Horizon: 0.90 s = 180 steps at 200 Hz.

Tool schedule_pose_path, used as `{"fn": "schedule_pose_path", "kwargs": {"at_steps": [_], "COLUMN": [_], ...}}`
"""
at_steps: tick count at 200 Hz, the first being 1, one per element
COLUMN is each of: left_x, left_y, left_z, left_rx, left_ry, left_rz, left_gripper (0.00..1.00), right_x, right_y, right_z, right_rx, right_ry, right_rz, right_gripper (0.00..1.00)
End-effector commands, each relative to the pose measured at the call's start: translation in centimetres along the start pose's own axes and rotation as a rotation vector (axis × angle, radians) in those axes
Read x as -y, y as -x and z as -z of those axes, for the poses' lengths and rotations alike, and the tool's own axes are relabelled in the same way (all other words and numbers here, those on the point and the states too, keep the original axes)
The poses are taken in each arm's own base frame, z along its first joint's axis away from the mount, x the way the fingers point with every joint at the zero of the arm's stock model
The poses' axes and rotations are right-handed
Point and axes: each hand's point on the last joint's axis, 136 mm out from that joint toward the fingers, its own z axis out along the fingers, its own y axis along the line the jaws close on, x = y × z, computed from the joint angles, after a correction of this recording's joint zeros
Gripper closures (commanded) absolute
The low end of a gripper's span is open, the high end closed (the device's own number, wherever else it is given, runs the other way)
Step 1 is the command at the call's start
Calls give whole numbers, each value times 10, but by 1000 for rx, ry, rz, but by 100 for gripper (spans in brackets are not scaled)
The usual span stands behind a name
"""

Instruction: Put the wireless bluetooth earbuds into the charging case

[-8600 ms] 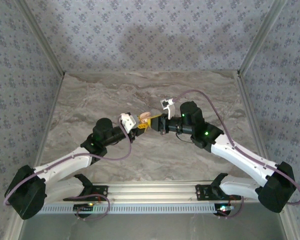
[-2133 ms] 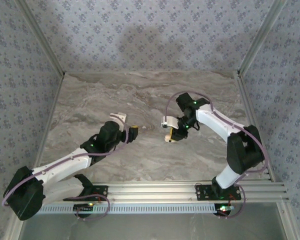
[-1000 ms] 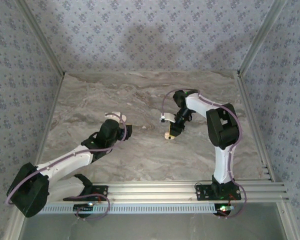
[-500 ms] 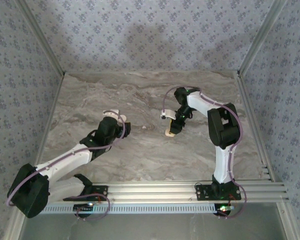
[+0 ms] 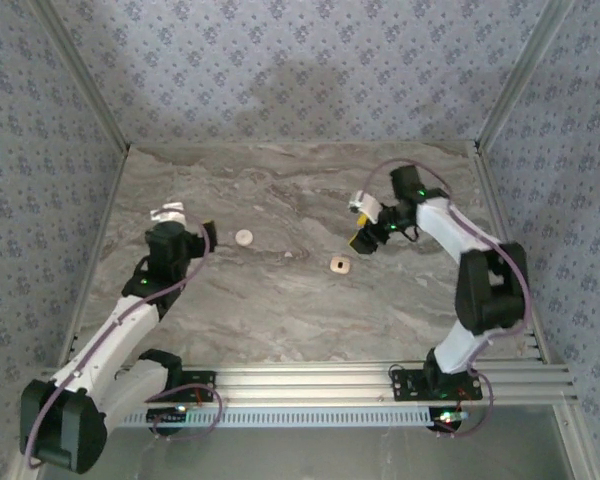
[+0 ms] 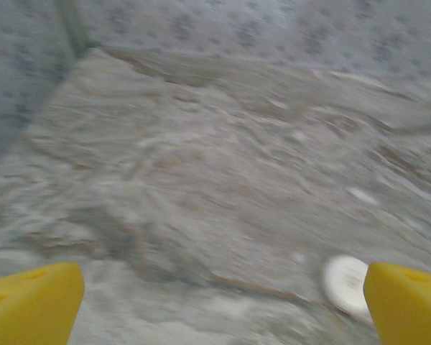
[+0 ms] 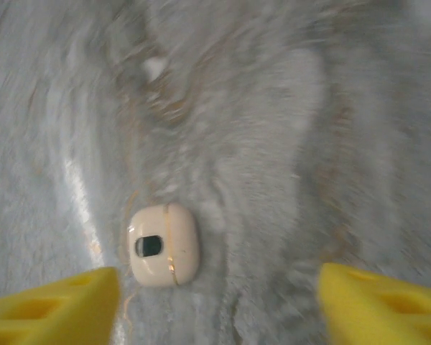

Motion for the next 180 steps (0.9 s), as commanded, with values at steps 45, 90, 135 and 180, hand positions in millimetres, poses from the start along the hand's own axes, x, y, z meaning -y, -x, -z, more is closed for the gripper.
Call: {"fn": "schedule_pose_path", "kwargs": {"at_steps": [45,90,135,180], "left_x": [-66,-51,-36,-57], "left_y": [-19,-38,-60,-60], "left_z": [-32,-67,-100,-109], "left_rx": [67,115,132,69], "left_ry": [154,61,-18,93], "left_rz": [22,-74,-97,-33], "left_gripper": [0,0,0,0], "right_x": [51,62,67,76], "right_y": [-49,-106,-114,-97], "right_z": [67,89,92,81], "right_rx": [301,344,398,448], "right_ry": [-510,-798,-875,-856], "right_rz": [-379,-548,-545,-474], "right_gripper": [0,0,0,0]}}
